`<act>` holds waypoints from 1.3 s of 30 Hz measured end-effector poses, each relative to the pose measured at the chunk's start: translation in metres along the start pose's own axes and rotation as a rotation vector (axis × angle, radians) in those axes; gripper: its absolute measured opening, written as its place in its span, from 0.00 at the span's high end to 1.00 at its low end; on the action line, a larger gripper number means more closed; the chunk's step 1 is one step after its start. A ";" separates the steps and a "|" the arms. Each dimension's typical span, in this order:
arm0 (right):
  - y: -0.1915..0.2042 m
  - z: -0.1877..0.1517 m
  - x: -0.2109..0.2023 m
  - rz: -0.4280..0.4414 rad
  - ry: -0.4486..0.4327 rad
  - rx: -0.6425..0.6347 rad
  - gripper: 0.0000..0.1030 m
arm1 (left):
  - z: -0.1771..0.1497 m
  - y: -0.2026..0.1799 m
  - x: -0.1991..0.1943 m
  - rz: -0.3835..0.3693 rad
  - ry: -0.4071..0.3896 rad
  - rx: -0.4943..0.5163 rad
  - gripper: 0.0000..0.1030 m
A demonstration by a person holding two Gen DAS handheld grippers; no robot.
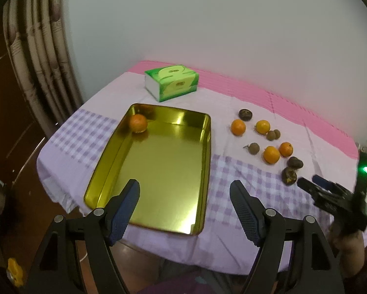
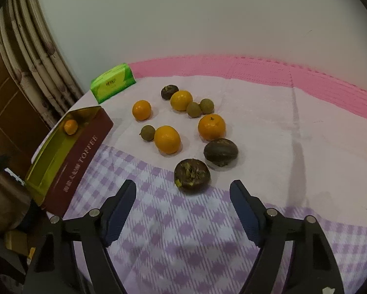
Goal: Organize fruits
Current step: 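Grasp the dark brown mangosteen with the right gripper, then carry the mangosteen in the right gripper into the tin and release it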
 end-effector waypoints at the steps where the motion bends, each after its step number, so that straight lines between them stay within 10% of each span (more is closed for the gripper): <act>1: 0.002 0.002 0.008 -0.011 0.009 -0.002 0.27 | -0.001 0.004 0.000 0.012 -0.003 -0.002 0.26; 8: -0.001 0.005 0.043 -0.055 0.061 0.008 0.33 | -0.010 0.019 0.001 0.020 0.002 -0.069 0.26; 11: -0.001 0.003 0.051 -0.094 0.080 -0.014 0.61 | -0.011 0.021 0.003 0.012 0.007 -0.077 0.25; 24: 0.101 0.054 -0.006 0.232 -0.010 -0.133 0.62 | -0.004 0.045 0.000 0.197 -0.063 -0.160 0.02; 39: 0.241 0.094 0.114 0.319 0.195 -0.340 0.61 | -0.003 0.081 0.030 0.263 0.023 -0.180 0.02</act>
Point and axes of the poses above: each gripper's, at about its wrist camera, not at the fingertips, and x roughly the way its jaws point, y to its left, z to its top, the point moved 2 cm from there along x, roughly the way its jaws point, and after that the axes turned 1 degree about -z, right-handed, at the moved point
